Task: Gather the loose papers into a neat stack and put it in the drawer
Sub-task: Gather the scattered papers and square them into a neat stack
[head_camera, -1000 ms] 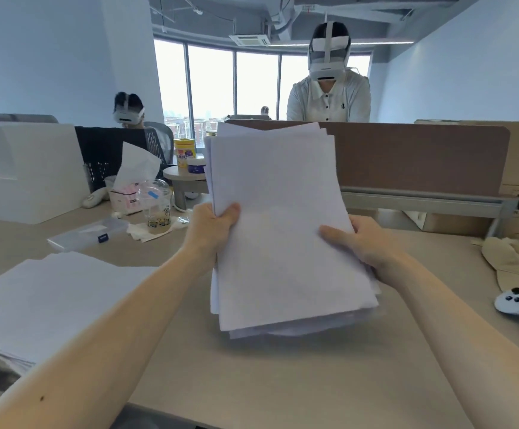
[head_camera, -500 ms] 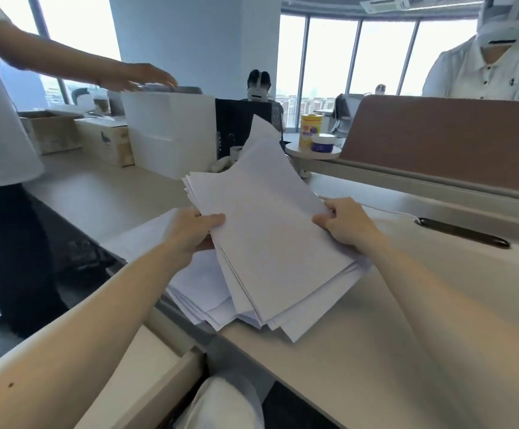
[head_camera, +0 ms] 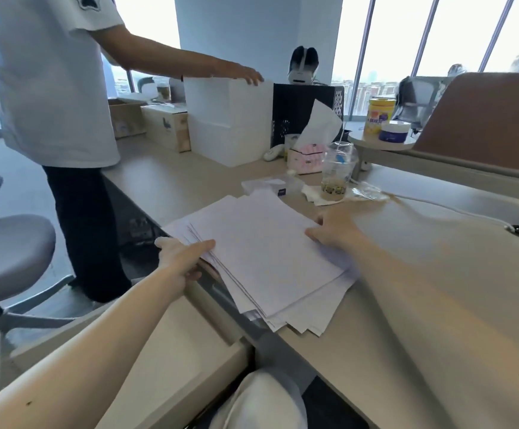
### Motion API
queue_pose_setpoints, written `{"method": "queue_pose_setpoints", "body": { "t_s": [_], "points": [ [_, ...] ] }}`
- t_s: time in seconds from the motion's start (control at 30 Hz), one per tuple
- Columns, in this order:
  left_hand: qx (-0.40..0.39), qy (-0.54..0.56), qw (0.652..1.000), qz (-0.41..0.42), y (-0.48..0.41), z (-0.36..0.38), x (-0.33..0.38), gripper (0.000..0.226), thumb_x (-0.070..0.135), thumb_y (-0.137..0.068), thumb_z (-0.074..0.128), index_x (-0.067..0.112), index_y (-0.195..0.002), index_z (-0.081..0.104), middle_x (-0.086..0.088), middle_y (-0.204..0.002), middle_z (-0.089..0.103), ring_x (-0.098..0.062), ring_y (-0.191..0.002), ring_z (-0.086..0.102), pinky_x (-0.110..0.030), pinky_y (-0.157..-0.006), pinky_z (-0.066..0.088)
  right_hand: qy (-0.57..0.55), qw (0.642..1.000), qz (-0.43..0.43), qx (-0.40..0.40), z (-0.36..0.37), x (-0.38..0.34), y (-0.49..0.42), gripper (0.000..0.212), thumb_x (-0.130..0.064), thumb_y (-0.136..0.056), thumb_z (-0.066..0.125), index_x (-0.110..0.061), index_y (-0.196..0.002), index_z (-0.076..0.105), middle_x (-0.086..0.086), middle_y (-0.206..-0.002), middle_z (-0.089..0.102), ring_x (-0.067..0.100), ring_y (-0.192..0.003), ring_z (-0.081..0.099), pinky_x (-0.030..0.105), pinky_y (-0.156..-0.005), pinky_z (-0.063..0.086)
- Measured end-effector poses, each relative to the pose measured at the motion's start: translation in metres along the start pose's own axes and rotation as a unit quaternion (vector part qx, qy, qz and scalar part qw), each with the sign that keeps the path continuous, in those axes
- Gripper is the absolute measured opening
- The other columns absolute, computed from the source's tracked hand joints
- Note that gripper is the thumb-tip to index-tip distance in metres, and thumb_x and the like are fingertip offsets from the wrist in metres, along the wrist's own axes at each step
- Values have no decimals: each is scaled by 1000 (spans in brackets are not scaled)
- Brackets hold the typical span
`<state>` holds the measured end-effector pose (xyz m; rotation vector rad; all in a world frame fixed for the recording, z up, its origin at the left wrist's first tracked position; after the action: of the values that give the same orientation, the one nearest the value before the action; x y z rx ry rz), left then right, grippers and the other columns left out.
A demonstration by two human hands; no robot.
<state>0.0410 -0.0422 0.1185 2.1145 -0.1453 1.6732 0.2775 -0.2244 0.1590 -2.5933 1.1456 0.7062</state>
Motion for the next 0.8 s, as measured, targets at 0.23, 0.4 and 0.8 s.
{"method": "queue_pose_setpoints", "body": {
  "t_s": [0.23, 0.4, 0.8],
  "points": [
    [-93, 123, 985, -75, -6, 6, -24, 50, 15, -77, 79, 2, -121, 59, -18, -103, 73, -37, -90, 72, -55, -82, 57, -51, 997, 12, -49, 6, 1, 7, 46, -31, -75, 81, -10, -115, 70, 2, -112, 69, 18, -104, 62, 33, -96, 48],
    [-100, 89, 991, -29, 7, -1, -22, 29, 7, -86, 71, -3, -112, 63, -18, -104, 71, -32, -85, 70, -37, -67, 57, -39, 996, -11, -78, 16, -11, 23, 17, -28, -77, 79, -12, -82, 78, 1, -84, 74, 15, -78, 61, 27, -67, 45],
    [-149, 6, 957, 250, 65, 4, 39, 54, 18, -89, 67, 21, -138, 44, -3, -124, 64, -27, -107, 64, -48, -89, 54, -260, 965, 30, 17, -6, 17, 72, 61, -40, -64, 86, -12, -110, 58, 0, -96, 69, 18, -90, 65, 33, -80, 52]
  ]
}}
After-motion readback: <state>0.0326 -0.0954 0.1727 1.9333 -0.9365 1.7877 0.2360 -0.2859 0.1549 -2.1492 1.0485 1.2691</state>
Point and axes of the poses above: each hand's wrist, its own y-axis away from the middle knuckle, its own z-axis out of the palm, x = y × z, the point moved 2 cm from there along -y, towards the middle knuckle
